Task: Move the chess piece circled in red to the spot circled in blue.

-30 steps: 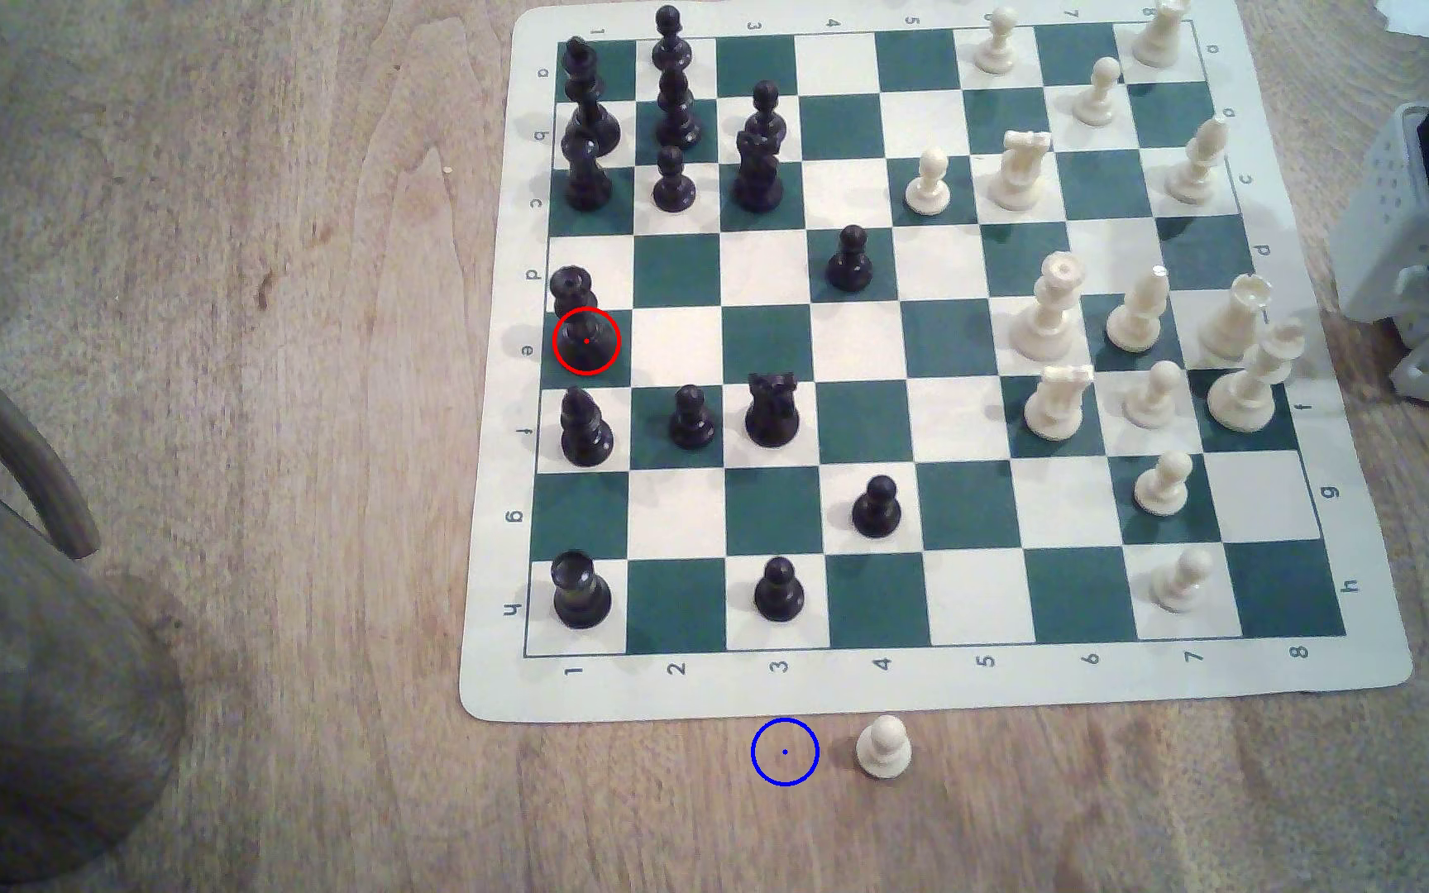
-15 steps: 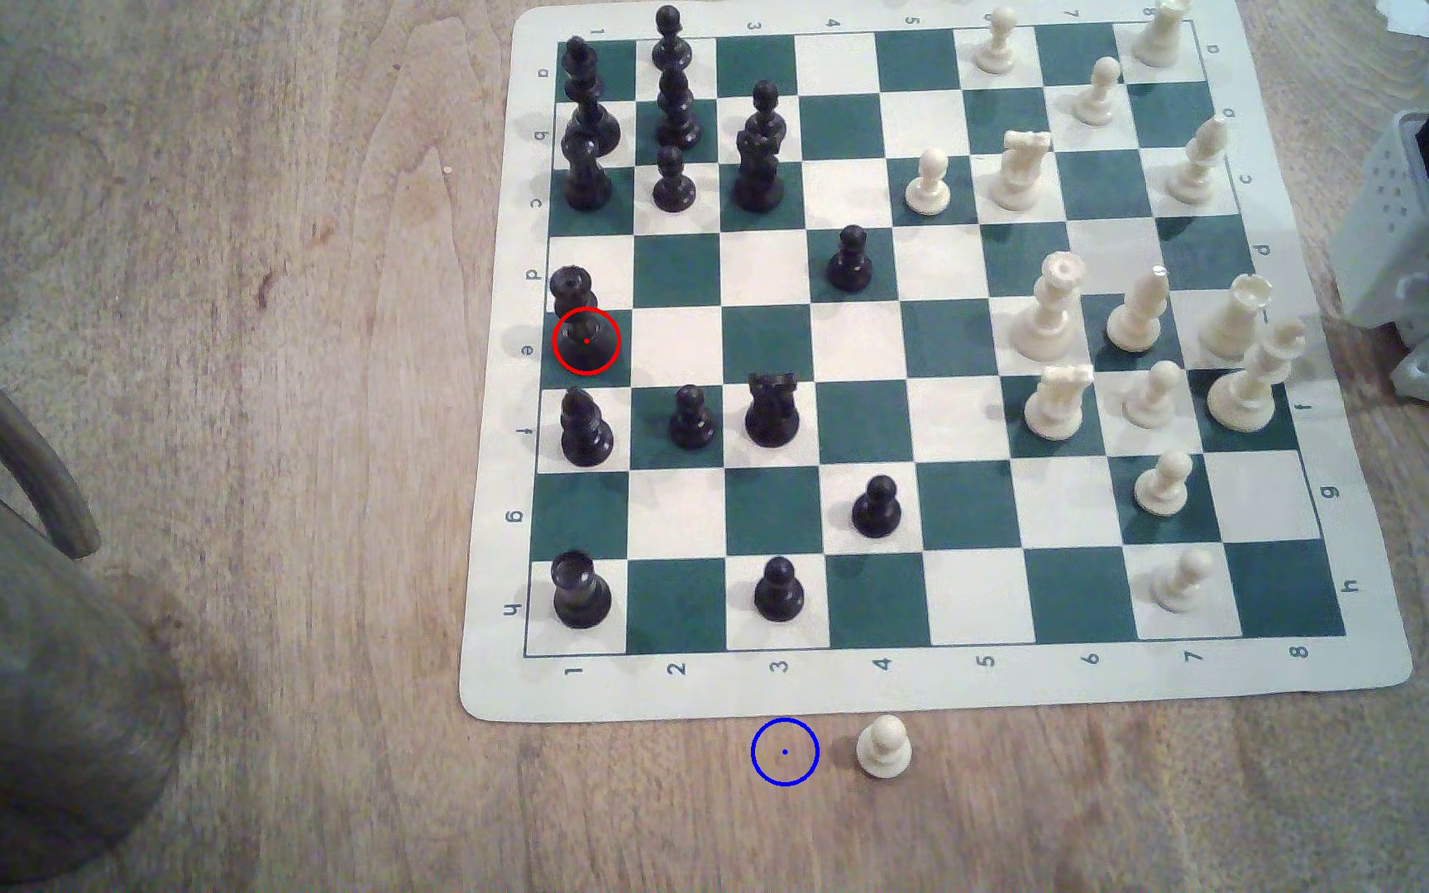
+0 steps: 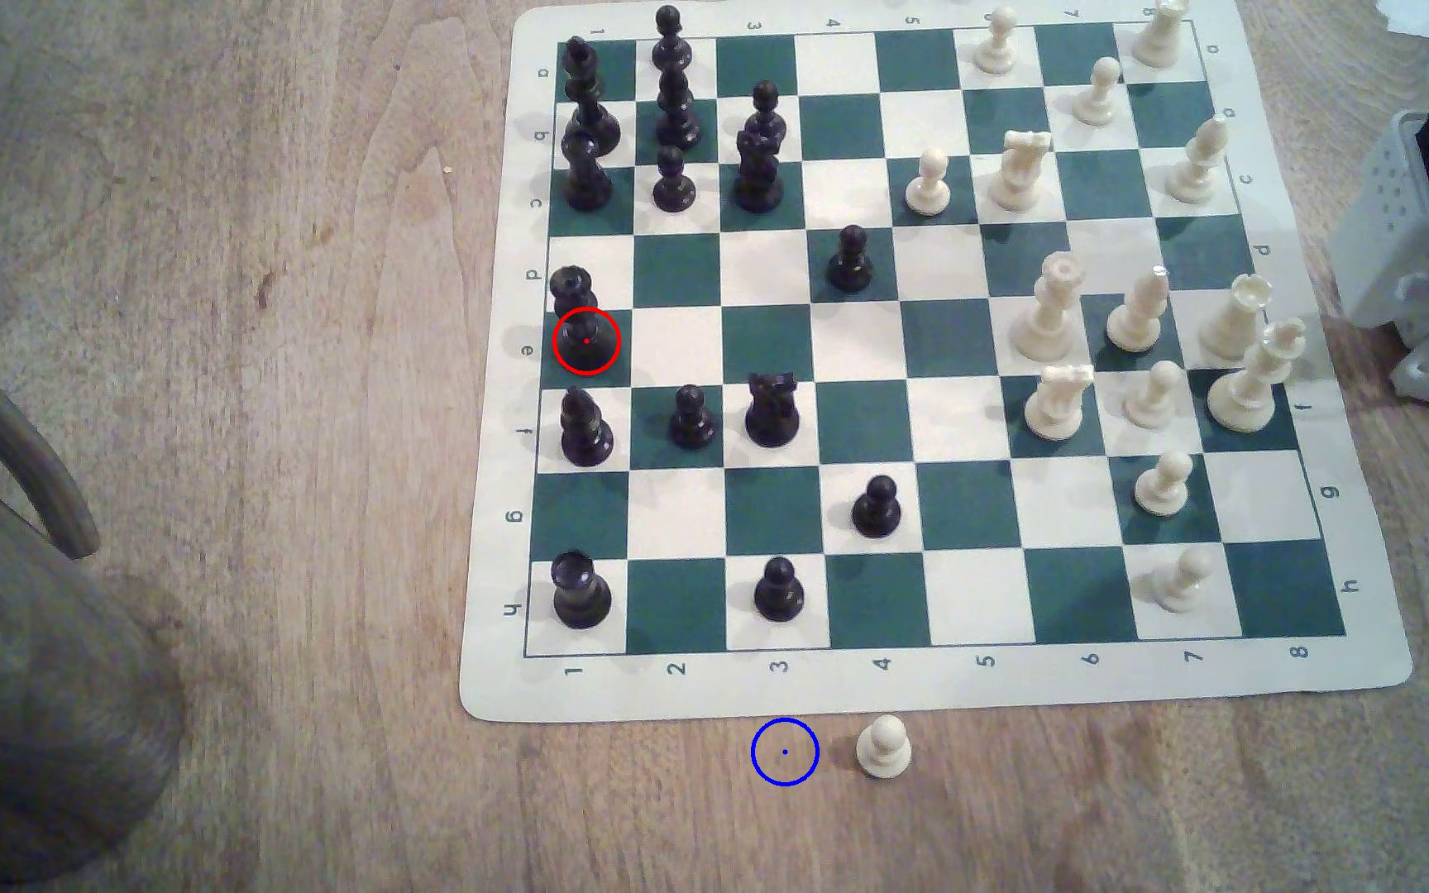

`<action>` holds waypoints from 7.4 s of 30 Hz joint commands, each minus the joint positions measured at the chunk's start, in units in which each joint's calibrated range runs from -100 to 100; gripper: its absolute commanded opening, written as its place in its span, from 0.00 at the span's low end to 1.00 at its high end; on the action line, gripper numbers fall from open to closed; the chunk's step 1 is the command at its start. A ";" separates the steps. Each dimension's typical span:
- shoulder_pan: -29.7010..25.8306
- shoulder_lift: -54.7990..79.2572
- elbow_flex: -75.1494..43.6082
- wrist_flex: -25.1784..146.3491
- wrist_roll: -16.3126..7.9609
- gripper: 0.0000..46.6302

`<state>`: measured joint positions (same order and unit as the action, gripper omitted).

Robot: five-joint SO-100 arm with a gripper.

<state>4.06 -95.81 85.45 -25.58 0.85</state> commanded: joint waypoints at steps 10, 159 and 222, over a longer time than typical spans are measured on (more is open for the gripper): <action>3.10 2.77 -21.44 49.66 -2.44 0.00; -1.67 129.34 -123.35 76.27 -9.08 0.04; -26.07 118.05 -107.21 74.96 -12.06 0.03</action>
<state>-22.79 23.42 -15.95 51.00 -11.36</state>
